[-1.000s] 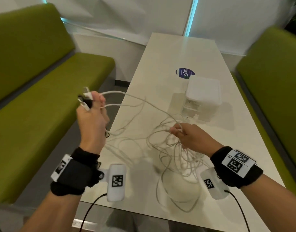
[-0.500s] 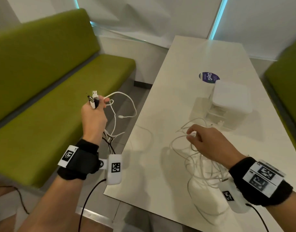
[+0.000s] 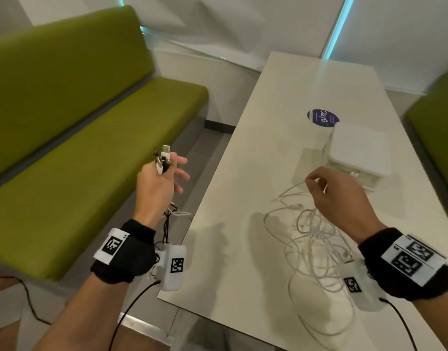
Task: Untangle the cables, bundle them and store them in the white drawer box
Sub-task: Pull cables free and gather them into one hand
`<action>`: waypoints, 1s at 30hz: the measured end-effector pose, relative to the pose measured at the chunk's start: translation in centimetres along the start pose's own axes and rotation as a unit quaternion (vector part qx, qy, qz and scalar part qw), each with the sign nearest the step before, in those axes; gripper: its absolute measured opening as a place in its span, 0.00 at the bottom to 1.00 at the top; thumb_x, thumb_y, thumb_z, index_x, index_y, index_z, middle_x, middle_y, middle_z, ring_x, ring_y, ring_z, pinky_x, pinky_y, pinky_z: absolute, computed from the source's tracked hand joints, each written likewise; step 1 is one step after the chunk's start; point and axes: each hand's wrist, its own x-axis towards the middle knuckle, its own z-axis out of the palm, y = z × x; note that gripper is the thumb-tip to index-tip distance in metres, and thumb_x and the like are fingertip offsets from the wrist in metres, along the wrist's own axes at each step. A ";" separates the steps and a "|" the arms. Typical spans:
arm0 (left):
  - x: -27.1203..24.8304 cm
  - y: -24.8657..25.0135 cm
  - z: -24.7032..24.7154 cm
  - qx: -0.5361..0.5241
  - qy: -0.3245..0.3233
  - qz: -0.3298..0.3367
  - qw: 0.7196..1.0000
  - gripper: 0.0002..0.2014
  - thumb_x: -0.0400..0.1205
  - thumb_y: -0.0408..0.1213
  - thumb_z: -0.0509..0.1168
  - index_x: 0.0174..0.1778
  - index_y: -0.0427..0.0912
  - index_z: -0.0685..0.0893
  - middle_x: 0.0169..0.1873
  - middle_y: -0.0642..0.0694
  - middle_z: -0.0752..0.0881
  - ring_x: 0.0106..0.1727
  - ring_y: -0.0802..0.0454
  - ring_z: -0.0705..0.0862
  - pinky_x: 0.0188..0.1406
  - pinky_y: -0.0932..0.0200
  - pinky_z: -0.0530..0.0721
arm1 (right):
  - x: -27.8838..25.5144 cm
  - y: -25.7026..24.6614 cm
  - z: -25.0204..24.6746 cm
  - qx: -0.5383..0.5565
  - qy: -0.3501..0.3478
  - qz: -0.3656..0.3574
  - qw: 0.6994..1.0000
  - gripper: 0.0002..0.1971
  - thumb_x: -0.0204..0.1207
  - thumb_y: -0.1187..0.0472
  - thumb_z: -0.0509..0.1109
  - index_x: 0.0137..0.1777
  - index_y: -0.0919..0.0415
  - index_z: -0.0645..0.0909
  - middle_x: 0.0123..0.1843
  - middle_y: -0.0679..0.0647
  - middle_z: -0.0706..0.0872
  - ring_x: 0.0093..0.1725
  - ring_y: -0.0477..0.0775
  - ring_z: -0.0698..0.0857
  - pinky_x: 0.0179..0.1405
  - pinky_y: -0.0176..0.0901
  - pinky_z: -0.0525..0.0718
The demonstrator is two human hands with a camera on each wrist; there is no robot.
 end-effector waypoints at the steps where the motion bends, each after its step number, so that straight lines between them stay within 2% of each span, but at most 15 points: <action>1: -0.1 0.2 0.5 -0.005 -0.011 0.002 1.000 0.19 0.88 0.52 0.56 0.48 0.47 0.89 0.31 0.49 0.88 0.21 0.53 0.77 0.26 0.59 0.74 | 0.4 0.3 0.1 -0.012 0.009 -0.006 1.000 0.04 0.81 0.61 0.67 0.50 0.56 0.84 0.39 0.52 0.86 0.35 0.51 0.80 0.35 0.43 0.72; 5: -0.8 1.0 2.5 -0.017 -0.064 0.002 0.998 0.20 0.87 0.55 0.56 0.43 0.50 0.90 0.24 0.49 0.79 0.24 0.54 0.72 0.24 0.59 0.70 | 1.6 1.5 0.9 -0.060 0.012 -0.018 0.998 0.11 0.81 0.63 0.67 0.61 0.60 0.84 0.56 0.58 0.83 0.60 0.61 0.80 0.56 0.49 0.76; 7: -1.3 1.3 3.4 -0.007 -0.087 0.006 0.996 0.21 0.86 0.56 0.56 0.41 0.53 0.90 0.24 0.48 0.77 0.24 0.53 0.71 0.25 0.59 0.69 | 2.0 2.1 1.2 -0.068 -0.021 0.022 0.997 0.16 0.82 0.63 0.66 0.68 0.61 0.81 0.66 0.61 0.81 0.70 0.61 0.75 0.66 0.50 0.73; 8: -1.6 1.5 3.9 -0.005 -0.097 0.006 0.995 0.21 0.86 0.56 0.56 0.41 0.52 0.90 0.23 0.48 0.76 0.25 0.52 0.70 0.26 0.58 0.68 | 2.0 2.3 1.1 -0.065 -0.029 0.043 0.997 0.16 0.83 0.62 0.65 0.69 0.61 0.81 0.68 0.61 0.80 0.72 0.61 0.74 0.68 0.50 0.73; 10: -2.2 1.7 4.6 -0.006 -0.118 0.004 0.993 0.22 0.86 0.55 0.56 0.41 0.50 0.91 0.21 0.51 0.75 0.24 0.51 0.69 0.25 0.58 0.66 | 1.7 2.6 1.1 -0.058 0.006 0.027 0.998 0.12 0.82 0.63 0.66 0.63 0.62 0.84 0.64 0.61 0.83 0.67 0.62 0.78 0.63 0.51 0.76; 12: -2.8 1.8 5.2 -0.004 -0.137 0.001 0.991 0.22 0.86 0.55 0.55 0.42 0.48 0.91 0.19 0.54 0.73 0.23 0.55 0.67 0.25 0.59 0.65 | 1.3 2.3 1.2 -0.066 0.027 -0.055 0.996 0.07 0.81 0.64 0.68 0.54 0.63 0.86 0.53 0.59 0.85 0.55 0.61 0.82 0.52 0.53 0.81; 14: -3.3 1.9 5.8 0.002 -0.151 -0.001 0.989 0.23 0.84 0.57 0.55 0.41 0.47 0.91 0.18 0.56 0.72 0.22 0.59 0.66 0.25 0.64 0.65 | 1.2 1.7 1.6 -0.086 -0.063 -0.100 0.989 0.07 0.81 0.63 0.66 0.50 0.61 0.86 0.47 0.55 0.85 0.48 0.58 0.83 0.47 0.50 0.82; 16: -3.7 2.0 6.2 0.008 -0.162 0.002 0.987 0.24 0.83 0.58 0.55 0.40 0.47 0.91 0.17 0.57 0.72 0.20 0.61 0.67 0.24 0.69 0.64 | 1.5 1.1 2.6 -0.136 -0.177 -0.082 0.971 0.08 0.82 0.63 0.64 0.50 0.60 0.87 0.49 0.54 0.87 0.48 0.56 0.85 0.46 0.46 0.82; 20: -4.3 2.0 6.8 0.019 -0.179 0.002 0.984 0.23 0.83 0.57 0.56 0.39 0.47 0.91 0.19 0.55 0.73 0.21 0.61 0.68 0.23 0.70 0.66 | 1.5 0.9 4.8 -0.245 -0.235 -0.033 0.940 0.14 0.81 0.71 0.60 0.60 0.62 0.83 0.58 0.60 0.85 0.57 0.61 0.85 0.53 0.48 0.84; 24: -4.5 1.6 7.0 0.020 -0.189 -0.010 0.982 0.22 0.85 0.55 0.57 0.38 0.47 0.91 0.20 0.54 0.72 0.21 0.62 0.68 0.23 0.71 0.66 | 1.3 0.5 5.6 -0.294 -0.254 -0.011 0.921 0.15 0.80 0.76 0.57 0.59 0.64 0.80 0.57 0.61 0.83 0.57 0.61 0.84 0.50 0.48 0.81; 26: -4.6 1.6 7.2 0.020 -0.189 -0.010 0.982 0.22 0.86 0.55 0.57 0.38 0.47 0.91 0.21 0.52 0.74 0.21 0.62 0.69 0.24 0.70 0.66 | 1.2 0.2 5.5 -0.298 -0.242 -0.014 0.923 0.12 0.80 0.74 0.58 0.54 0.62 0.80 0.50 0.59 0.82 0.50 0.60 0.83 0.44 0.47 0.79; 28: -4.8 1.8 7.3 0.020 -0.188 -0.011 0.982 0.22 0.86 0.54 0.57 0.39 0.45 0.91 0.23 0.50 0.76 0.21 0.66 0.73 0.27 0.67 0.67 | 1.0 -0.1 4.9 -0.281 -0.211 -0.026 0.936 0.09 0.83 0.69 0.59 0.53 0.60 0.79 0.43 0.56 0.79 0.44 0.59 0.81 0.40 0.48 0.78; 30: -5.0 2.1 7.3 0.015 -0.188 -0.011 0.982 0.23 0.86 0.53 0.57 0.39 0.44 0.91 0.24 0.51 0.78 0.23 0.69 0.76 0.29 0.63 0.68 | 0.8 -0.3 4.2 -0.238 -0.169 -0.042 0.955 0.10 0.86 0.60 0.59 0.60 0.58 0.81 0.45 0.56 0.85 0.47 0.61 0.85 0.42 0.49 0.82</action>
